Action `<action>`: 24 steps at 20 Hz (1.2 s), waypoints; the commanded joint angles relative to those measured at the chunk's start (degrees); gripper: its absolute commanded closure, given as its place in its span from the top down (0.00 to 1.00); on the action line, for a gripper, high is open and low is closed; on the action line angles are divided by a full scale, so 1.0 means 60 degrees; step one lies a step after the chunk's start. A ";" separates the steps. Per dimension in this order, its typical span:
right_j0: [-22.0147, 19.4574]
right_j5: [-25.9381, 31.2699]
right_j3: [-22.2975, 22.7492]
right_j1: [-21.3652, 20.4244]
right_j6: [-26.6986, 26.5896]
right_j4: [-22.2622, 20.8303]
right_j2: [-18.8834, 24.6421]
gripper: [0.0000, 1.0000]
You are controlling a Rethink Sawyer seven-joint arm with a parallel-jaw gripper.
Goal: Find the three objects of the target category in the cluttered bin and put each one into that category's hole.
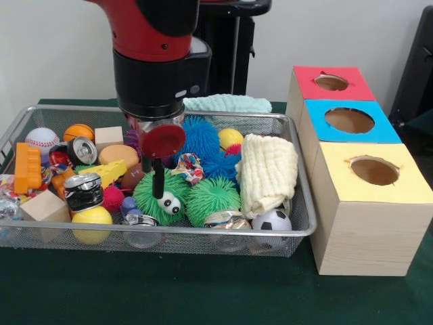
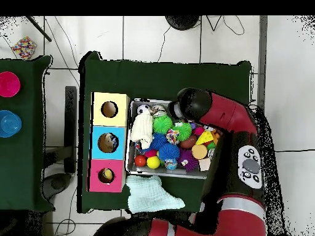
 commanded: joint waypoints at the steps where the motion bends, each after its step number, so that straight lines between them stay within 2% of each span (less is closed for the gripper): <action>1: -0.0005 -0.0259 0.1732 0.0131 0.1764 0.0648 0.0283 1.00; 6: -0.0068 -0.0368 0.2549 -0.0130 0.2223 0.1830 0.0750 1.00; 16: 0.0492 0.0403 0.2762 -0.0429 0.2561 0.3086 0.0382 1.00; 19: 0.0604 0.0272 0.2836 -0.0383 0.2397 0.3178 0.0297 1.00; 23: 0.0871 0.0022 0.2504 0.0065 0.1498 0.2200 -0.0428 1.00; 24: 0.0836 -0.0072 0.2599 0.0198 0.1280 0.2083 -0.0422 1.00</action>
